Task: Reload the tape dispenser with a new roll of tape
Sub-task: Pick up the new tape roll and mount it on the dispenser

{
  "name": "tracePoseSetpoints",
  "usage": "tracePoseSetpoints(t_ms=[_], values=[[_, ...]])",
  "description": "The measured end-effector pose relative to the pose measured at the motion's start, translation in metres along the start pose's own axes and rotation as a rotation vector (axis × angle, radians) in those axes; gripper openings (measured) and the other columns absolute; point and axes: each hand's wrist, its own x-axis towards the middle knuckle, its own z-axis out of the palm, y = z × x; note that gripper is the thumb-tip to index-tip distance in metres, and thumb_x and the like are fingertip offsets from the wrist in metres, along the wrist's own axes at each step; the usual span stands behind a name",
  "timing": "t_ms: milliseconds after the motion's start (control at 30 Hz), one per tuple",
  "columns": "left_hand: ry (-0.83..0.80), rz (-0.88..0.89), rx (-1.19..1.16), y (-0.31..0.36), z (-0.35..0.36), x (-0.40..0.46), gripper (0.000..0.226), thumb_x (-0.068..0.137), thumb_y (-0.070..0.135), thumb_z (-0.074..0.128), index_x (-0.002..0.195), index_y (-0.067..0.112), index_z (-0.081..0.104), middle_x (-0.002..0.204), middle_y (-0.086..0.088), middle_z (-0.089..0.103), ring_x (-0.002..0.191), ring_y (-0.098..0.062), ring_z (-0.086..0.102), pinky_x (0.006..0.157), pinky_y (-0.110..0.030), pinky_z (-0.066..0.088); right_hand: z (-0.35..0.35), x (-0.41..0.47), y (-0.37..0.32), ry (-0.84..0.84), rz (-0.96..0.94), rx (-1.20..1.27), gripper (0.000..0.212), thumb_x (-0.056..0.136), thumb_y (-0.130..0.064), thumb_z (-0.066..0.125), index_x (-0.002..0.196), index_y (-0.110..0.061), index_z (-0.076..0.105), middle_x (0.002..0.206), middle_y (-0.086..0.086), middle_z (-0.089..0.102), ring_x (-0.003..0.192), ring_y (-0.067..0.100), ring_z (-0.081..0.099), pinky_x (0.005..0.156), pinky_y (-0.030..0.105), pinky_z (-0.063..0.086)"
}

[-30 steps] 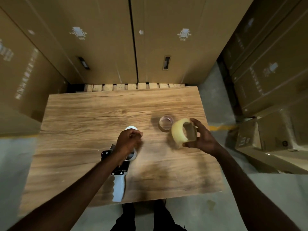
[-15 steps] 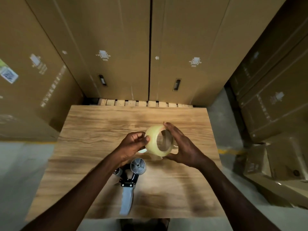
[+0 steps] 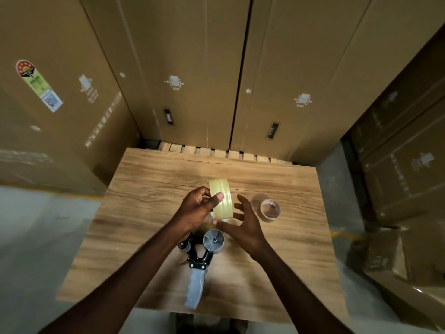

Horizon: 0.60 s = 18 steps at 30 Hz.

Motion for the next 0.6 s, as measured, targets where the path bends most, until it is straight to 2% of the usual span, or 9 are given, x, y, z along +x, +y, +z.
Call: tracePoseSetpoints(t_ms=[100,233,300,367,400,467,533,600], values=[[0.021,0.000,-0.011,0.001,-0.007,0.000,0.038,0.091,0.037,0.070,0.099,0.000,0.065,0.079,0.000,0.075,0.072,-0.009,0.070,0.079,-0.036,0.055,0.006,0.001,0.005,0.002,0.014,-0.039,0.098,0.076,-0.027,0.097,0.156,-0.028,0.040,0.132,-0.006,0.061,0.109,0.005,0.068,0.089,0.029,0.063],[0.052,0.013,-0.044,0.000,-0.011,0.000,0.037,0.092,0.034,0.069,0.102,-0.002,0.065,0.087,-0.008,0.077,0.078,-0.016,0.073,0.084,-0.037,0.057,0.008,0.003,0.011,-0.001,0.094,-0.033,0.068,0.079,-0.006,0.091,0.136,-0.016,0.056,0.105,0.017,0.076,0.077,0.010,0.074,0.072,0.027,0.061],[0.065,0.004,-0.057,-0.001,-0.013,0.001,0.039,0.092,0.034,0.069,0.103,-0.003,0.065,0.091,-0.012,0.078,0.081,-0.019,0.074,0.086,-0.038,0.059,0.005,0.002,0.014,-0.027,0.121,-0.002,0.054,0.080,0.001,0.088,0.126,-0.008,0.061,0.097,0.029,0.077,0.075,0.019,0.076,0.076,0.036,0.061],[0.073,-0.002,-0.054,-0.002,-0.015,0.001,0.039,0.091,0.036,0.070,0.100,-0.001,0.066,0.086,-0.007,0.079,0.080,-0.017,0.075,0.080,-0.032,0.060,0.003,0.001,0.016,-0.048,0.113,-0.009,0.040,0.082,0.006,0.084,0.116,-0.005,0.066,0.094,0.032,0.078,0.080,0.032,0.077,0.081,0.041,0.062],[0.077,-0.007,-0.050,-0.003,-0.015,0.001,0.038,0.091,0.038,0.071,0.097,0.001,0.067,0.083,-0.003,0.079,0.078,-0.014,0.076,0.075,-0.027,0.061,0.003,0.002,0.016,-0.058,0.101,-0.035,0.035,0.083,0.008,0.081,0.112,-0.007,0.068,0.092,0.030,0.079,0.080,0.032,0.078,0.080,0.039,0.062],[0.085,-0.018,-0.053,-0.005,-0.016,0.001,0.034,0.089,0.039,0.072,0.090,0.005,0.068,0.081,-0.002,0.079,0.075,-0.011,0.076,0.069,-0.022,0.059,0.002,0.003,0.018,-0.080,0.074,-0.097,0.033,0.084,0.010,0.076,0.108,-0.012,0.069,0.089,0.024,0.081,0.071,0.014,0.076,0.072,0.026,0.058],[0.097,-0.034,-0.075,-0.008,-0.016,0.002,0.031,0.089,0.040,0.072,0.084,0.009,0.067,0.081,-0.004,0.078,0.075,-0.014,0.075,0.071,-0.026,0.059,0.002,0.005,0.019,-0.104,0.063,-0.132,0.035,0.084,0.012,0.073,0.114,-0.007,0.069,0.088,0.018,0.081,0.063,0.000,0.072,0.068,0.016,0.055],[0.105,-0.060,-0.122,-0.009,-0.015,0.003,0.032,0.087,0.041,0.073,0.084,0.010,0.065,0.081,-0.008,0.072,0.076,-0.019,0.072,0.075,-0.032,0.059,0.000,0.007,0.020,-0.121,0.058,-0.130,0.038,0.085,0.014,0.070,0.119,-0.003,0.068,0.092,0.018,0.081,0.065,0.001,0.072,0.070,0.015,0.056]])
